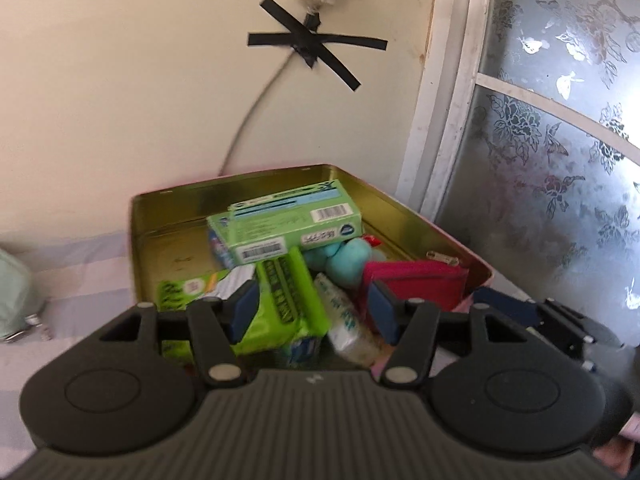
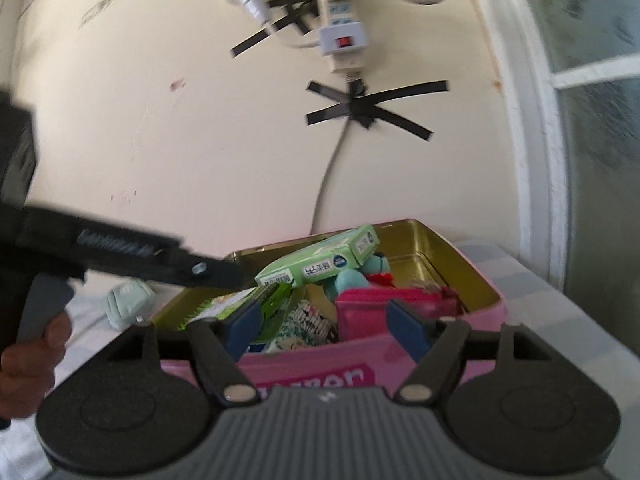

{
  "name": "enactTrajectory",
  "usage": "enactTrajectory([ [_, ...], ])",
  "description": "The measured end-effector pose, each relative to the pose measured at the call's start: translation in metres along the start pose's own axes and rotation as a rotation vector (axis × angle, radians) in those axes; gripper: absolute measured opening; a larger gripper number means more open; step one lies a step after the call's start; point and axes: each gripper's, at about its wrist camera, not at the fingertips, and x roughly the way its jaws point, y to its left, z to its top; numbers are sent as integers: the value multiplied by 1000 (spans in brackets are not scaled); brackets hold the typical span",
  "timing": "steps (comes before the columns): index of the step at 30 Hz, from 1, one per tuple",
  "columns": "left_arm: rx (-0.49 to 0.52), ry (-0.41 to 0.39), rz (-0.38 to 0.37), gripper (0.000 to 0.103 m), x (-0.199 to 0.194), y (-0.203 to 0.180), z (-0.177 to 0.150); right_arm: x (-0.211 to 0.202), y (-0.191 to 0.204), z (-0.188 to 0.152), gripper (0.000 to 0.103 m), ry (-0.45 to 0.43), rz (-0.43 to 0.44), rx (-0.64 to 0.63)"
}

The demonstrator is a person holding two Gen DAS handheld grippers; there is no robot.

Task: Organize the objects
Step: 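Open both grippers and withdraw them from the tin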

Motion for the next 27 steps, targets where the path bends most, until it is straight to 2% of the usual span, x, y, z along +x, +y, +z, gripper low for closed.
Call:
enactTrajectory([
  [4,30,-19,57,70,-23,-2,-15,-18,-2,-2,72,-10,6,97],
  [12,55,-13,106,70,-53,1,-42,-40,16,-10,72,-7,28,173],
  [27,70,-31,183,71,-91,24,-75,-48,64,-11,77,22,56,160],
])
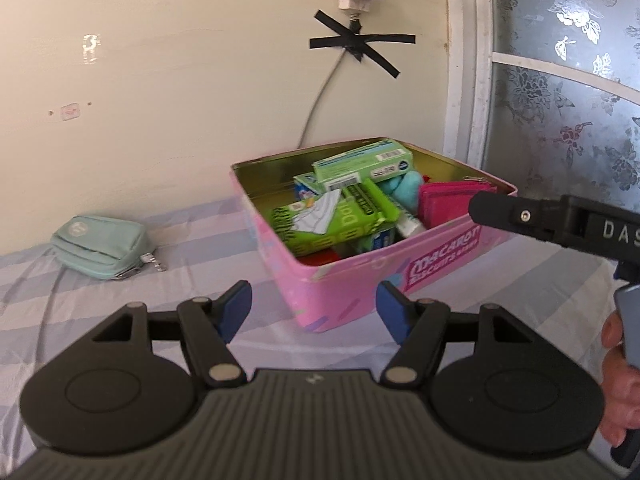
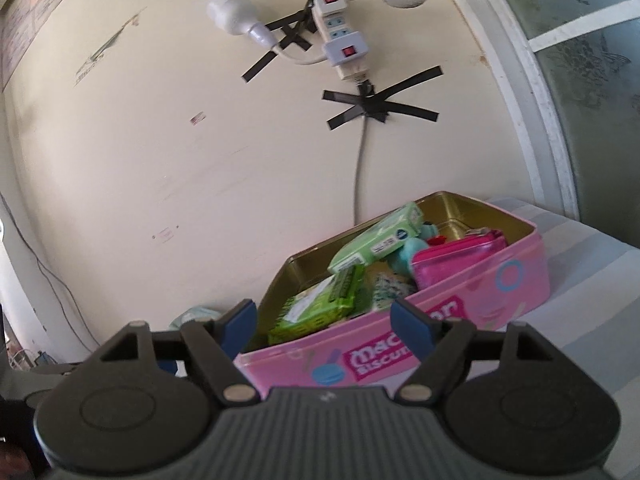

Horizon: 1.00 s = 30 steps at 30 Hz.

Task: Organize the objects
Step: 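Open both grippers and withdraw them from the tin, then move the right gripper to the teal pouch and grasp its end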

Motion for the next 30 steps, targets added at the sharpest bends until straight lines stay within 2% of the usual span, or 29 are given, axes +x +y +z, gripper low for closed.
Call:
enactTrajectory([
  [17,-65,11,97,71,-7,64,-24,22,68,-13,78,76,56,-135],
  [30,-152,67,214,71,10,144,-52,74,130,-40,78,188,128,-281],
])
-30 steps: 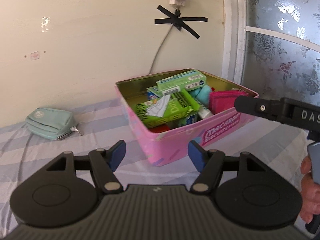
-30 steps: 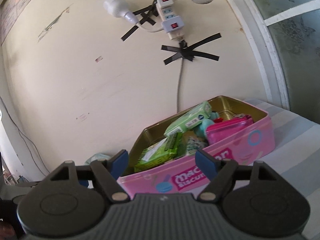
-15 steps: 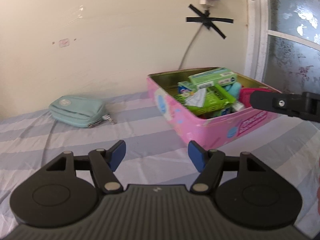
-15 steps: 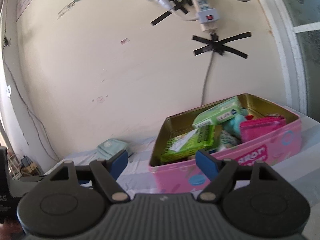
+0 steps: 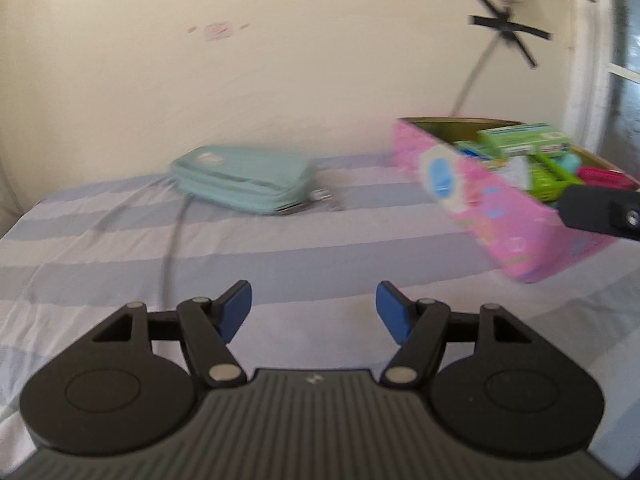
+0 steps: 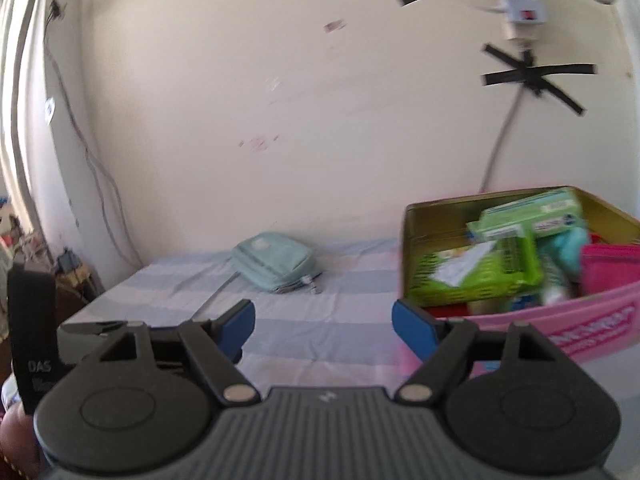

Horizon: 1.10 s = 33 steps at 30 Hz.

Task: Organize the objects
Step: 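Move the right gripper to the teal pouch and grasp its end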

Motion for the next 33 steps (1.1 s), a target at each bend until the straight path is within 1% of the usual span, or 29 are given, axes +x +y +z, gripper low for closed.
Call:
enactTrajectory([
  [4,-44,27,76,71,17,38,-4,30,18,-2,78,53,30,-52],
  [7,-71,36,155,71,29,67,-5,54,30,-3,78,97,62,-74],
  [9,-112,43,192,71,36,88,-6,71,37,-4,78,121,76,-84],
  [11,-173,46,205,71,40,106,-8,90,45,-5,78,139,73,-110],
  [13,-242,55,193,71,44,119,-12,112,50,-7,80,154,61,-139],
  [15,-269,32,175,71,41,122,-12,135,52,-4,81,165,50,-149],
  [16,-270,32,173,71,40,121,-13,149,51,-2,85,170,43,-148],
  [17,-270,34,171,71,40,121,-14,163,50,2,93,171,32,-143],
  [19,-266,22,164,71,37,119,-15,191,46,8,102,173,2,-140],
  [21,-263,22,154,71,36,118,-15,221,44,15,102,217,-10,-150],
  [22,-265,23,148,71,38,119,-15,238,42,20,102,258,6,-144],
  [23,-270,26,144,71,37,120,-15,249,41,23,103,281,17,-134],
  [25,-285,29,130,72,39,125,-16,268,42,30,103,293,-4,-139],
  [26,-289,29,123,74,39,126,-16,277,43,32,103,297,-20,-150],
  [27,-292,29,117,77,39,126,-16,286,44,34,103,308,-23,-159],
  [28,-292,30,116,77,39,126,-16,295,44,35,103,332,-9,-154],
  [29,-292,30,115,78,40,126,-16,302,44,36,103,349,0,-142],
  [33,-288,31,114,78,41,126,-16,308,47,35,103,347,-7,-177],
])
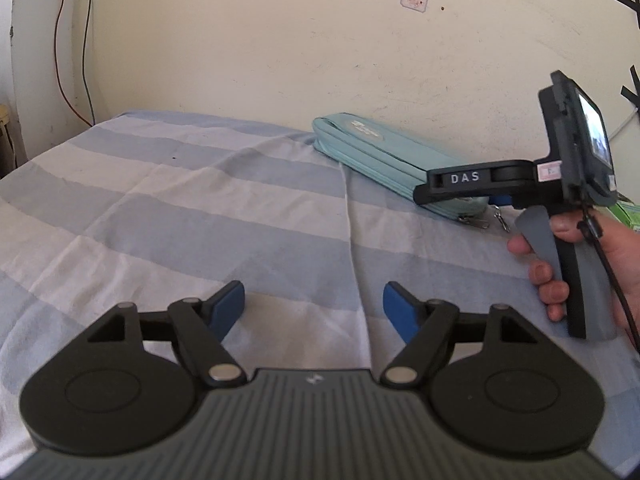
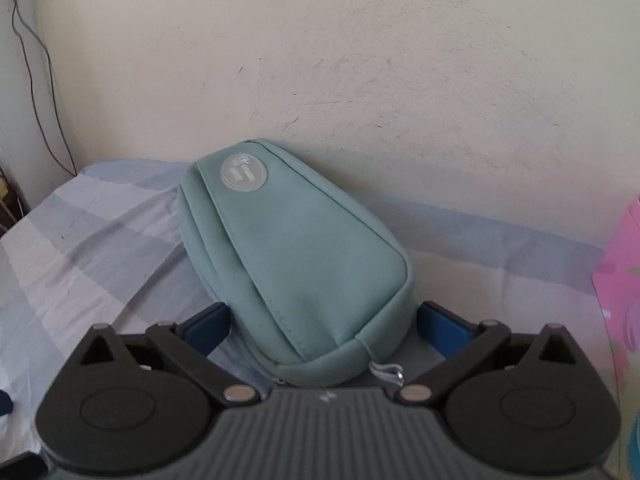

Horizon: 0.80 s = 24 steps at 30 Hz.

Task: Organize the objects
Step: 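Move the right gripper to the teal pouch and grasp its end, then lift the teal pouch with the right gripper while the left gripper grasps it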

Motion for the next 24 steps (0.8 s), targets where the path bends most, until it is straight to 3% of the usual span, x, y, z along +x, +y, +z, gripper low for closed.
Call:
enactTrajectory([
  [5,-3,-1,-2,78,0,0,0,-14,-2,-12,83,-35,-1,-11],
  [8,-11,-2,-5,78,0,1,0,-24,4,-17,76,-49,-18,-42],
  [15,-59,-9,-23,78,0,9,1,-57,9,-44,73,-70,5,-50],
  [24,-129,-21,-37,78,-1,21,3,-125,6,-103,74,-61,69,-101],
])
